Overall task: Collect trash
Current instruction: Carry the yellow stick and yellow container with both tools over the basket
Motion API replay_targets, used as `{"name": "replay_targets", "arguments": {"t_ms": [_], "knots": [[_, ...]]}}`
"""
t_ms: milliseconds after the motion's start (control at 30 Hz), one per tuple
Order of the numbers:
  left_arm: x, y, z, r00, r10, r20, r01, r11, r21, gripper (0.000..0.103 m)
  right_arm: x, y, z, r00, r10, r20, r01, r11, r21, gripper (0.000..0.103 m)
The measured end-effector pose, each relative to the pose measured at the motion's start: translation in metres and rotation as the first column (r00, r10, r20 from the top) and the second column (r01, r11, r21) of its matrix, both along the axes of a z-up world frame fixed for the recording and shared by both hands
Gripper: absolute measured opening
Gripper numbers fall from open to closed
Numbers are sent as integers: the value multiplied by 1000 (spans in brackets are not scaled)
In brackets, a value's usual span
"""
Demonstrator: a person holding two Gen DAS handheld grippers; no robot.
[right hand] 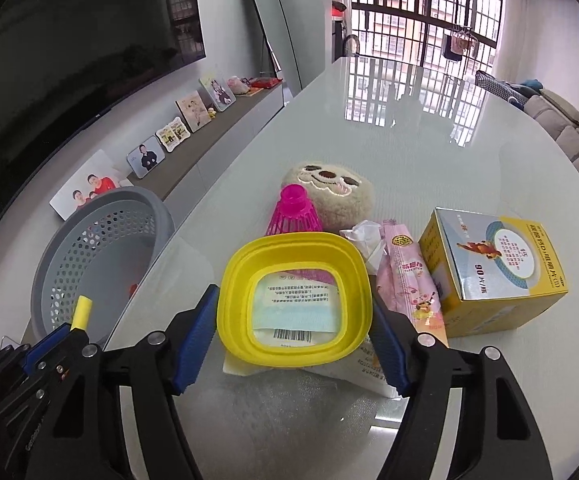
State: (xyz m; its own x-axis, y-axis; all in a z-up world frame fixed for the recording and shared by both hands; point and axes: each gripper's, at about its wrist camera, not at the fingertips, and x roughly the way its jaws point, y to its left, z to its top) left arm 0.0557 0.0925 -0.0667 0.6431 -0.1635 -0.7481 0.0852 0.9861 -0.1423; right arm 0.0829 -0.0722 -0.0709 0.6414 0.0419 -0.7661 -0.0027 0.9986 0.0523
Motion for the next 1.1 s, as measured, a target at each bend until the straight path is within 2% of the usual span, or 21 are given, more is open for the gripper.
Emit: {"name": "replay_targets", "arguments": {"t_ms": [267,500,833,1100], "knots": [[-5,16,11,998,56,23,-57,998,23,13,-13,13,17,997,71,25,-72,997,7,68],[-8,46,17,989,143,28,-144,988,54,13,-12,47,25,984,172,40,-173,985,6,68],[-7,95,17,971,240,15,-241,968,76,13,4,108,17,933,358,21,-359,932,46,68],[10,131,-6,960,274,-50,-271,961,50,13,27,146,-5,893,449,-30,-446,892,71,68]]}}
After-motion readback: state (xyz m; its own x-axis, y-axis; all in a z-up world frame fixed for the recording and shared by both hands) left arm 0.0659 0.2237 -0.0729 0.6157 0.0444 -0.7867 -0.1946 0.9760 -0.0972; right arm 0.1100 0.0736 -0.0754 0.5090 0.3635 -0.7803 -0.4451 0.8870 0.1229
